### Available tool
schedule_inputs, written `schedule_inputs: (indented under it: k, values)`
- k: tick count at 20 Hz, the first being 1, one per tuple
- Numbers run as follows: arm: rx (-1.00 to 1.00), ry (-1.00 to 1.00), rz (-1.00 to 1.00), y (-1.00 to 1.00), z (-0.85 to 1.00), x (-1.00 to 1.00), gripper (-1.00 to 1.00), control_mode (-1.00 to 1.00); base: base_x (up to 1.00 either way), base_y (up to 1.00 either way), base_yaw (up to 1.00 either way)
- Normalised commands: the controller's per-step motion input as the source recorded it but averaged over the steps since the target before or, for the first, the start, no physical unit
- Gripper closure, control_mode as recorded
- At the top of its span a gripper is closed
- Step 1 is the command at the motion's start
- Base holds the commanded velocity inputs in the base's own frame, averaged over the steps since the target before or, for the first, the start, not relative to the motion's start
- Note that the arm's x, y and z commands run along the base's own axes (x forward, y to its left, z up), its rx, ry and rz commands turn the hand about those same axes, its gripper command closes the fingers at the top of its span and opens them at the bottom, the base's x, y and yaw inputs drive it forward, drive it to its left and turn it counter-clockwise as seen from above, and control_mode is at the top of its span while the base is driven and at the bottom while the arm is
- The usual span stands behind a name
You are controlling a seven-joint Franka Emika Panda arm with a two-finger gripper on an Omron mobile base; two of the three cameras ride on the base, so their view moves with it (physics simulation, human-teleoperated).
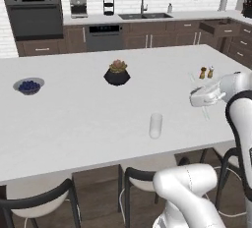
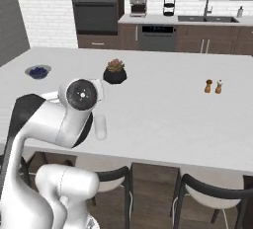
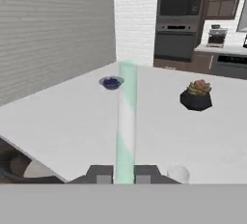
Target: Take a straw from the drawer in front and place it inside the glass cup on the dining counter.
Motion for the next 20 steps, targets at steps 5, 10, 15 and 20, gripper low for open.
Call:
schedule_inputs:
  k: [5,10,15,20]
  values:
    - [0.15,-0.18,0.40,0.00,0.01,0.42,1.00,-1.00,0.00,0.00,0.00]
    - [0.13,-0.03,0.34,0.17,0.00,0.49,1.00,-1.00,0.00,0.00,0.00]
    - [0.10,0.00,0.29,0.12,-0.05,0.38,1.00,-1.00,0.00,0.00,0.00]
    - [0.02,0.00,0.19,0.00,-0.34,0.49,1.00,-1.00,0.00,0.00,0.00]
